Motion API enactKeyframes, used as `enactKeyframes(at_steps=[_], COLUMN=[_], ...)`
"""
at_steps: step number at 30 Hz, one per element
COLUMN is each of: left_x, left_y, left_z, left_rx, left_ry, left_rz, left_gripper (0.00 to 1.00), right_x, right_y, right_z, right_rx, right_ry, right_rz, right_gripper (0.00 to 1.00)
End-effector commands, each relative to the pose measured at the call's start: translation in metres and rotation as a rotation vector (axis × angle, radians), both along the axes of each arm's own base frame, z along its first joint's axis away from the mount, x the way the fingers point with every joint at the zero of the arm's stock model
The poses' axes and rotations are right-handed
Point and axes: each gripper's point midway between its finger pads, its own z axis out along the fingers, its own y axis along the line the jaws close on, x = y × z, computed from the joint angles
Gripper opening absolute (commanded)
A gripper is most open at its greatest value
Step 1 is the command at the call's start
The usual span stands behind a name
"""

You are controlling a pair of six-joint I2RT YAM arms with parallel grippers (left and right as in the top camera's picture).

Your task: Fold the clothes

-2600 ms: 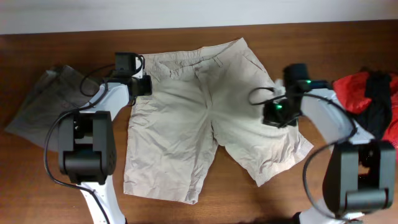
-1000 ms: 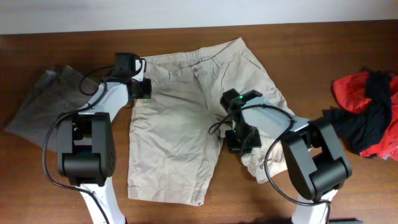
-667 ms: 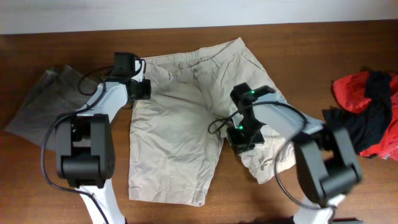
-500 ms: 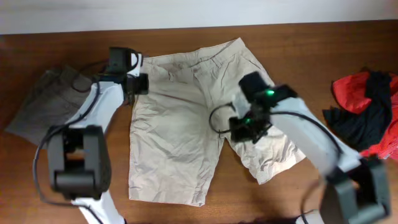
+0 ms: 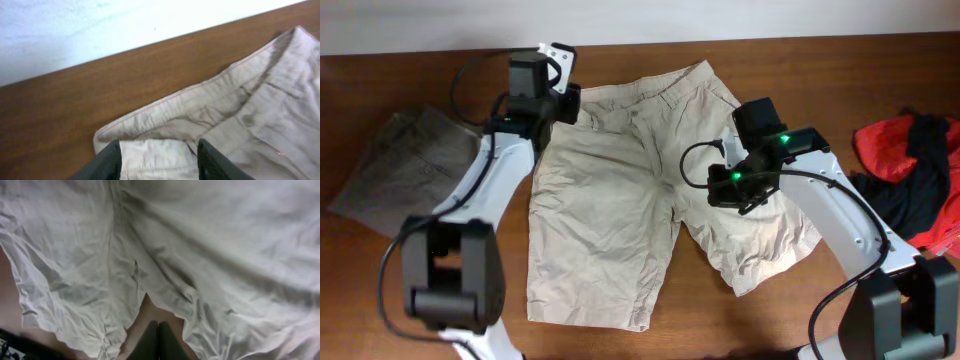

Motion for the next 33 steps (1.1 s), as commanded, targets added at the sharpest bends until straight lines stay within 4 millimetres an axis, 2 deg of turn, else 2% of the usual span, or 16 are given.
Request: enactKeyframes(at_steps=[1, 4, 6, 9, 13, 18, 21, 24, 26, 28, 30, 33], left_x=[0.006, 0.007, 0.006, 0.001, -0.016, -0.059, -0.091, -0.107, -0.11, -0.11, -0.109, -0.105], left_y=[-0.006, -0.009, -0.008, 0.001, 0.042, 0.094, 0.121, 0.123, 0.121, 0.115, 0.107, 0.097], left_z=[-0.057, -0.09, -0.111, -0.133, -0.155, -0.177, -0.186, -0.191, -0.192, -0.192, -0.191, -0.19], left_rx=[0.022, 0.022, 0.025, 0.054, 0.109, 0.133, 0.079, 0.026, 0.026, 0.029, 0.031, 0.042], left_ry=[0.074, 0.116, 0.152, 0.205, 0.32, 0.514, 0.636, 0.714, 0.728, 0.729, 0.723, 0.71], left_rz=[-0.065, -0.091, -0.09, -0.054, 0.178, 0.421, 0.613, 0.65, 0.645, 0.63, 0.612, 0.578], left_gripper=[0.39, 0.27, 0.24, 0.15, 0.0, 0.0, 0.0, 0.0, 0.0, 0.0, 0.0, 0.0], right_x=[-0.004, -0.007, -0.008, -0.01, -0.012, -0.008, -0.003, 0.005, 0.012, 0.017, 0.017, 0.014], right_y=[0.002, 0.001, 0.001, 0.001, 0.0, -0.002, -0.013, -0.024, -0.029, -0.034, -0.036, -0.04], right_z=[0.001, 0.001, 0.001, 0.0, 0.0, -0.001, -0.005, -0.01, -0.016, -0.031, -0.051, -0.08], right_rx=[0.016, 0.012, 0.011, 0.009, 0.007, -0.009, -0.068, -0.132, -0.163, -0.201, -0.227, -0.252], right_ry=[0.019, 0.032, 0.039, 0.047, 0.053, 0.039, 0.038, 0.023, 0.008, 0.013, 0.051, 0.132], right_rz=[-0.008, -0.008, -0.008, -0.008, -0.008, -0.013, -0.083, -0.152, -0.162, -0.168, -0.167, -0.165], right_gripper=[0.04, 0.04, 0.04, 0.04, 0.04, 0.04, 0.04, 0.05, 0.05, 0.08, 0.04, 0.04])
